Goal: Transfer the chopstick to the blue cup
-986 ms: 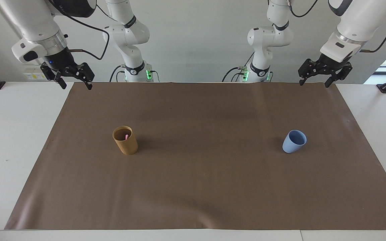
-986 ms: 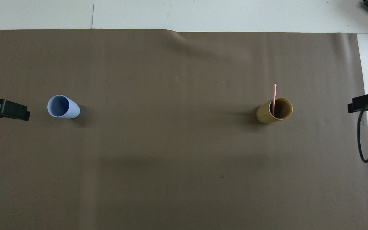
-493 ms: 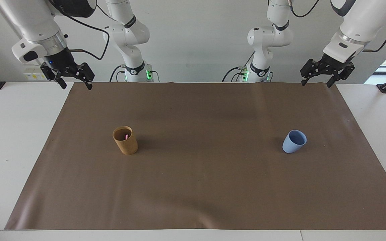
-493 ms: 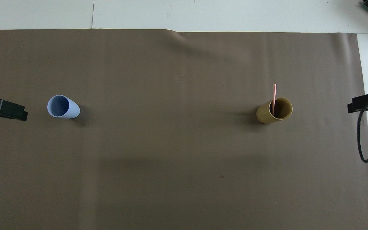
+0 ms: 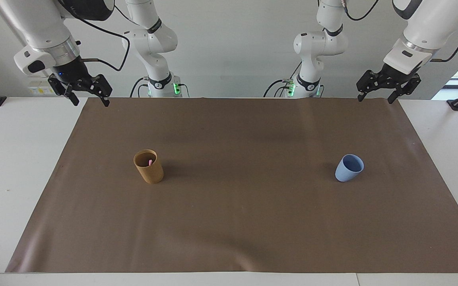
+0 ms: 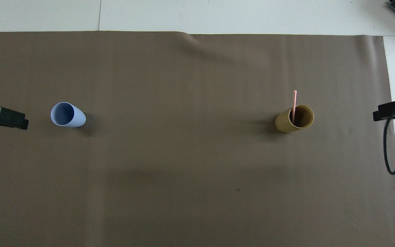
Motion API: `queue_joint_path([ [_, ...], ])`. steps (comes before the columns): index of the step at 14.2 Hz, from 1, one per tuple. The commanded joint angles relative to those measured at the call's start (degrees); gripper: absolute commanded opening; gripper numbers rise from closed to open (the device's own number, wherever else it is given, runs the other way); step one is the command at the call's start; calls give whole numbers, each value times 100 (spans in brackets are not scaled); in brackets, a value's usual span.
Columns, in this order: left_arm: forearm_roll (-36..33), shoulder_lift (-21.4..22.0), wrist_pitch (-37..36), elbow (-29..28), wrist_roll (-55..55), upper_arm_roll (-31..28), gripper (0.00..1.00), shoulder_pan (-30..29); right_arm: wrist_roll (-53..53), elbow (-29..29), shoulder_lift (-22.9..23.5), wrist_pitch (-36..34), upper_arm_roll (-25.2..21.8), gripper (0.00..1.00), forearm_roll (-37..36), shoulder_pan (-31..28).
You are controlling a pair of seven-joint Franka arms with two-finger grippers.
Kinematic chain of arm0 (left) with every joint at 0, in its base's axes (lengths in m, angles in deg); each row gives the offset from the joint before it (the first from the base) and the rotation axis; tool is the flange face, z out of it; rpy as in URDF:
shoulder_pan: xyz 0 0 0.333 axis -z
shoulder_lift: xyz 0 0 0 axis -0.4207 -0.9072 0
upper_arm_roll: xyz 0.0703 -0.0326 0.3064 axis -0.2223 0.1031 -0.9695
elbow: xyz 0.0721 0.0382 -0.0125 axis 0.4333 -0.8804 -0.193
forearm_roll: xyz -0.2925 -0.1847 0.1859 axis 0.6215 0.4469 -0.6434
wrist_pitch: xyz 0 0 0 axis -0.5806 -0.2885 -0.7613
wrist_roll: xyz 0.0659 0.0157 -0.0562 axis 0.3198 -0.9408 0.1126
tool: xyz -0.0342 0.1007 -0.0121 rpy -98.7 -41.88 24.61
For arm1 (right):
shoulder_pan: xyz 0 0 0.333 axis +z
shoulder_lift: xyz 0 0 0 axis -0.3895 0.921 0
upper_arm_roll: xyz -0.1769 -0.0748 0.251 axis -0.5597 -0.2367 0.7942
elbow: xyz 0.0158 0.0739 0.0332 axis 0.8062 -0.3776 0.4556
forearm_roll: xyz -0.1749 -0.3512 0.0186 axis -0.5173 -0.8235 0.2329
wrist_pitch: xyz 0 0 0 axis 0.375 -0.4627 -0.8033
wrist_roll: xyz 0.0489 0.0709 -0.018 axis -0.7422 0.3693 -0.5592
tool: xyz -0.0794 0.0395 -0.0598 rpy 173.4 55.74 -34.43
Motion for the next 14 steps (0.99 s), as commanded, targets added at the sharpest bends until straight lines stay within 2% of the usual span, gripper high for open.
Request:
queue_joint_path([
  [1, 20, 105, 164, -100, -92, 35, 100, -84, 91, -42, -84, -37, 43, 100, -40, -22],
  [3, 20, 193, 366, -285, -101, 35, 100, -84, 91, -42, -84, -37, 43, 100, -40, -13],
  [12, 29, 96, 841, -312, -101, 35, 100, -189, 91, -42, -84, -37, 43, 100, -40, -22],
  [14, 38, -96, 1026, -312, -110, 35, 100, -198, 91, -42, -84, -37, 43, 100, -40, -13],
])
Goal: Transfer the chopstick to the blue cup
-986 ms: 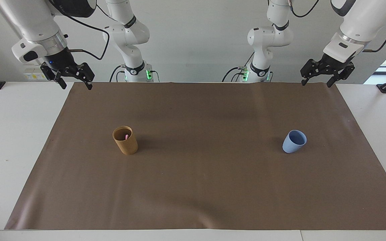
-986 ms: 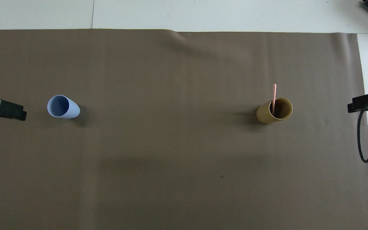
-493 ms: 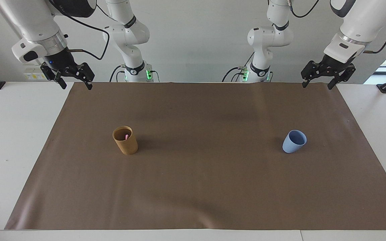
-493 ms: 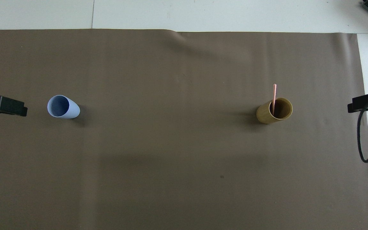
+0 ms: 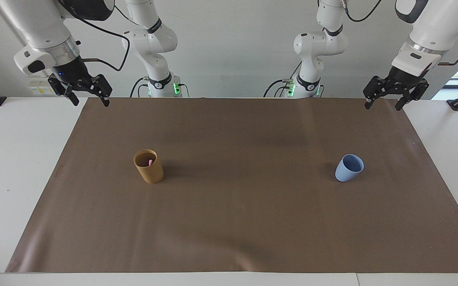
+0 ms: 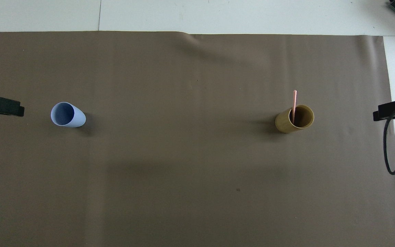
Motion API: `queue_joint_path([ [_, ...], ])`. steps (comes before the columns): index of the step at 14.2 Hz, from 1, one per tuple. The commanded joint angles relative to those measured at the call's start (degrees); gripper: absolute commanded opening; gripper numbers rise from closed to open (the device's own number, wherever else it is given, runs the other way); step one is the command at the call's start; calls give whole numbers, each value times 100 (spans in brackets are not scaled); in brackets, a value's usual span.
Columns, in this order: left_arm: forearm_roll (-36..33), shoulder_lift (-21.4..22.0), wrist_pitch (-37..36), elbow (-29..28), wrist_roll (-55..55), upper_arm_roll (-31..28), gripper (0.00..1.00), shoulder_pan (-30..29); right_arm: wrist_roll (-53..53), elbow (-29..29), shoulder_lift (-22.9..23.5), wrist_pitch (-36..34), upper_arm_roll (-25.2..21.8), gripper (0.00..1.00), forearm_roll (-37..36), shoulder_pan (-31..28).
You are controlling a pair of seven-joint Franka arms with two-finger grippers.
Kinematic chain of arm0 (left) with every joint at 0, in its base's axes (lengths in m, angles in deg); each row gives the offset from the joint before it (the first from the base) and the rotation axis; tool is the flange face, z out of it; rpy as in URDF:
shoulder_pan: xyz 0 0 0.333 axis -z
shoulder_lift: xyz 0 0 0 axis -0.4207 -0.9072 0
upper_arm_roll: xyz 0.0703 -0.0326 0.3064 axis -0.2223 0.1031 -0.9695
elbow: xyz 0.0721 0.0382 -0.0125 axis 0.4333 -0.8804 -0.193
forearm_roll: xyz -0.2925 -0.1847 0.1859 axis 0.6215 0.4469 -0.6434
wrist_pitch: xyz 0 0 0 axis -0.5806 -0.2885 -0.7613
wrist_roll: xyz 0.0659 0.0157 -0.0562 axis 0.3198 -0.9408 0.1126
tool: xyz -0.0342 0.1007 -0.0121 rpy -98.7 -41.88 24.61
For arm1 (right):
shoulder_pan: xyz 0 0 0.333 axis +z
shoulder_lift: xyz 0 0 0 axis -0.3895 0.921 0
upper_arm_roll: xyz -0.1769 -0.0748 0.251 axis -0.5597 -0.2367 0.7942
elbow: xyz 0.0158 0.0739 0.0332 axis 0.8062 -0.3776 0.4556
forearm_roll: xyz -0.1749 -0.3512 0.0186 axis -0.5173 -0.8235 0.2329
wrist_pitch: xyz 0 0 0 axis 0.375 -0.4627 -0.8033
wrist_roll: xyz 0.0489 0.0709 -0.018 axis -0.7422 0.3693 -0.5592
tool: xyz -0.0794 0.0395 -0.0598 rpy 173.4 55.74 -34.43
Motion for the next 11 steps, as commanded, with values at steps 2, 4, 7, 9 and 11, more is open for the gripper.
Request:
queue_joint_path([
  [2, 47, -344, 621, -156, -92, 36, 100, -29, 91, -42, -84, -37, 43, 100, -40, -22],
  [4, 47, -565, 999, -287, -92, 45, 100, -29, 91, -42, -84, -37, 43, 100, -40, -22],
  [7, 56, -644, 1746, -883, -92, 45, 100, -64, 91, -42, -84, -37, 43, 100, -40, -13],
  [9, 56, -758, 2151, -1236, -171, 36, 100, -117, 91, -42, -84, -37, 43, 100, -40, -13],
  [11, 56, -846, 2336, -1464, -303, 36, 100, -152, 91, -42, -84, -37, 43, 100, -40, -22],
])
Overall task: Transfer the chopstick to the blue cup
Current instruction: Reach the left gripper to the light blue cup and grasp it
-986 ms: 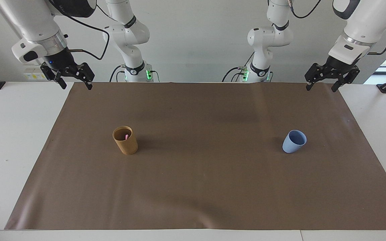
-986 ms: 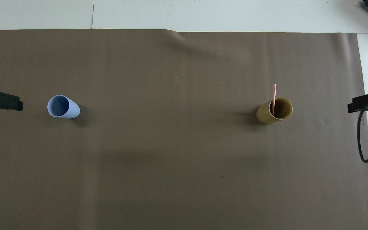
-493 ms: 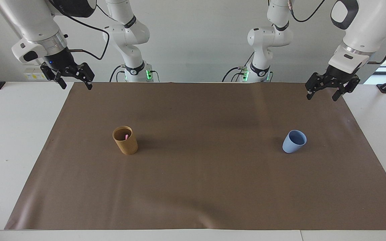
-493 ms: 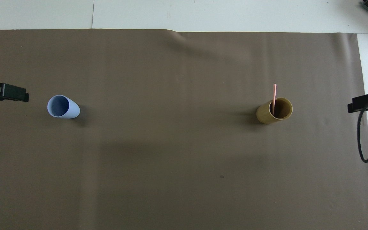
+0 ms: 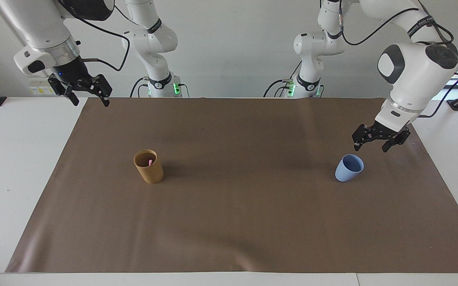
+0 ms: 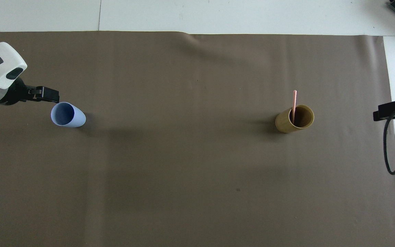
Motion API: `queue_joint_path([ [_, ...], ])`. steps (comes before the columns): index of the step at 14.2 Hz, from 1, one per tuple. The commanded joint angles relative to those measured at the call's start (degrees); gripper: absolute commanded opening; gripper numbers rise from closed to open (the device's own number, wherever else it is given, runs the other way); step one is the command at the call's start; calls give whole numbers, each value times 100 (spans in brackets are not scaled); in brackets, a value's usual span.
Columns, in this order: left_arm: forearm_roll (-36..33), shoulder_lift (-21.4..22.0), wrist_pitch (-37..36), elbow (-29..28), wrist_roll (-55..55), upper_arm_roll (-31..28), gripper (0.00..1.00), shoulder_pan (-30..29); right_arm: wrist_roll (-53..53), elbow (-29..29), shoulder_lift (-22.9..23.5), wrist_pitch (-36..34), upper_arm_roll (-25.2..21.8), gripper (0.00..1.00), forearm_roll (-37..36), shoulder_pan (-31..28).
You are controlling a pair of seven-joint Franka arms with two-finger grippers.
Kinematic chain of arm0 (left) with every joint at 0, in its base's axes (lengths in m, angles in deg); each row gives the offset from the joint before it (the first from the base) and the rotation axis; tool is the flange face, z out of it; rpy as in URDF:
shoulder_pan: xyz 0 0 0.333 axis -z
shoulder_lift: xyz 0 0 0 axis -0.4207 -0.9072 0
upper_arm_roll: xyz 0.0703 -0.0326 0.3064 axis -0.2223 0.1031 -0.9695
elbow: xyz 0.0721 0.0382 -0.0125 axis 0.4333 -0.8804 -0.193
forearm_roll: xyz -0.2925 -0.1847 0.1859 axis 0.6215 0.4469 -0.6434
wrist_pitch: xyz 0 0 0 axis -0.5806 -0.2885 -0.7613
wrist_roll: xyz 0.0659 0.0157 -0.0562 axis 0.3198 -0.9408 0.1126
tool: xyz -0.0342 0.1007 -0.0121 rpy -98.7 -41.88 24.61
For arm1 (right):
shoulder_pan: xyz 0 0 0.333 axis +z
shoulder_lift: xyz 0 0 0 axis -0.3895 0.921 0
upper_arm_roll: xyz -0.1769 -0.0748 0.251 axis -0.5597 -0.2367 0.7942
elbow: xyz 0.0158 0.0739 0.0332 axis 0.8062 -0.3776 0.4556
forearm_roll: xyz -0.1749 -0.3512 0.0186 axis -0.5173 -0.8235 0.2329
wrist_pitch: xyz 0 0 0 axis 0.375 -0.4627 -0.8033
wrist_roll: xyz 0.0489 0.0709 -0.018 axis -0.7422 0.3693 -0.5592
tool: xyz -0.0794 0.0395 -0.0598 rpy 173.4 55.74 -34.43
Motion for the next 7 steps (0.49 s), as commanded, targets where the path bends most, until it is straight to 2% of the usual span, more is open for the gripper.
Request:
queue_joint_path([
  [1, 56, 1, 402, -459, -188, 41, 100, -123, 91, -42, -84, -37, 43, 100, -40, -14],
  [7, 64, -245, 1097, -804, -197, 49, 100, -395, 91, -42, -84, -37, 43, 100, -40, -13],
])
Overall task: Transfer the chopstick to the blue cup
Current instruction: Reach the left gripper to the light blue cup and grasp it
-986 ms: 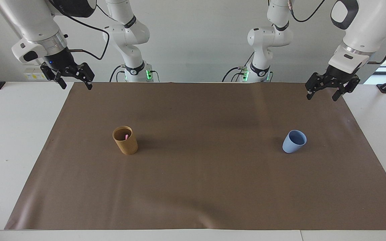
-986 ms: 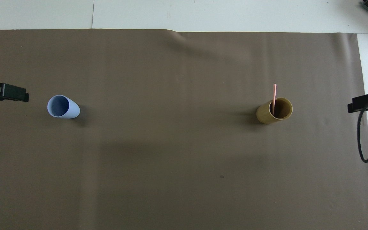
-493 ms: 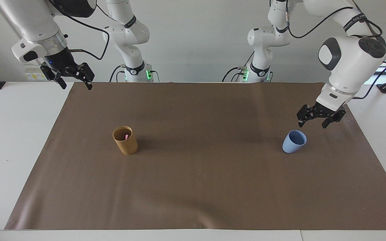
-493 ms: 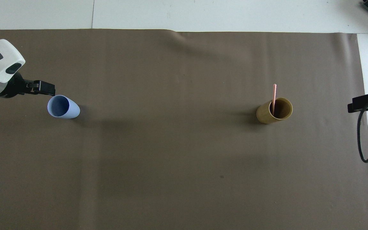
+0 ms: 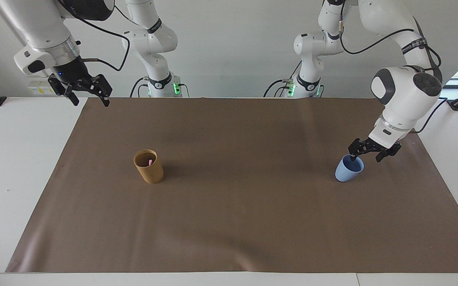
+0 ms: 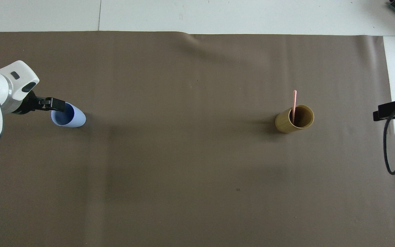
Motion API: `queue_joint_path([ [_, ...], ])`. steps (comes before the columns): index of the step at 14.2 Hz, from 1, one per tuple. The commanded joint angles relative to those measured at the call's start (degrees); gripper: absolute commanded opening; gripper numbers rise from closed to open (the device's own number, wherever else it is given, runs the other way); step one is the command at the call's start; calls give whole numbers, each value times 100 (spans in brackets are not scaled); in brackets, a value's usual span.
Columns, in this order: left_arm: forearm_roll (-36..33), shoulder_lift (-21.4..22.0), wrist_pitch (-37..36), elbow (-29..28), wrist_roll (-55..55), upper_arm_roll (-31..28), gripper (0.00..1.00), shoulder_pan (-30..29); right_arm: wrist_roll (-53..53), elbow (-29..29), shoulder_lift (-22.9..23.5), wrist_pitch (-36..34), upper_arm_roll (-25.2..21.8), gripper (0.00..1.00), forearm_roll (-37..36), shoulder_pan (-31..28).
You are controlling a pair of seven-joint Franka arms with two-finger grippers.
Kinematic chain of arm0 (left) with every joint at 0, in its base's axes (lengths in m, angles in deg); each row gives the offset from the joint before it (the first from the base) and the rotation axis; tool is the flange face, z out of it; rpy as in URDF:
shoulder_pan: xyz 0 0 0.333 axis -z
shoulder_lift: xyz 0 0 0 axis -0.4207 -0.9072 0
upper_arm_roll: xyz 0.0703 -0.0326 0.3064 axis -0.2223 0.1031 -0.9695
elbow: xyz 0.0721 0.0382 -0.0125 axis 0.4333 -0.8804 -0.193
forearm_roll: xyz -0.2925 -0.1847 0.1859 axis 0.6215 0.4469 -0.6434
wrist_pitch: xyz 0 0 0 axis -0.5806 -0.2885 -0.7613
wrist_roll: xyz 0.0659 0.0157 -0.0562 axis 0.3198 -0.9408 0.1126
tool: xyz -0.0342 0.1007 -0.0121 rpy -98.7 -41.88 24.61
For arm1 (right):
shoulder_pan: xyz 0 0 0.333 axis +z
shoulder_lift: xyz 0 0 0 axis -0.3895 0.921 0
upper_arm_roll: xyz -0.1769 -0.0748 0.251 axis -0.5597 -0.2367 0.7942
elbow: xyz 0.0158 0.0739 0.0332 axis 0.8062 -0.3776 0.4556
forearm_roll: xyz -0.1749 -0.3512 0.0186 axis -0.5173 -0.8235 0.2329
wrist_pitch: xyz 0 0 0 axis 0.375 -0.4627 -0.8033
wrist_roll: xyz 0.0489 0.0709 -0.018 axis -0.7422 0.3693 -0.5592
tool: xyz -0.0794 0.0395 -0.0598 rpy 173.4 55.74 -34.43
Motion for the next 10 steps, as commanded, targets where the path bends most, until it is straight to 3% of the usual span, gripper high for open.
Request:
queue_joint_path([
  [1, 73, -102, 304, -121, -118, 57, 100, -196, 91, -42, -84, -37, 43, 100, -40, -22],
  [7, 126, -270, 480, -322, -267, 57, 100, -231, 91, -42, -84, -37, 43, 100, -40, -13],
  [8, 291, -252, 515, -357, -267, 57, 97, -257, 91, -42, -84, -37, 43, 100, -40, -13],
  [10, 495, -243, 594, -419, -267, 57, 73, -257, 91, -42, -84, -37, 43, 100, -40, -22],
])
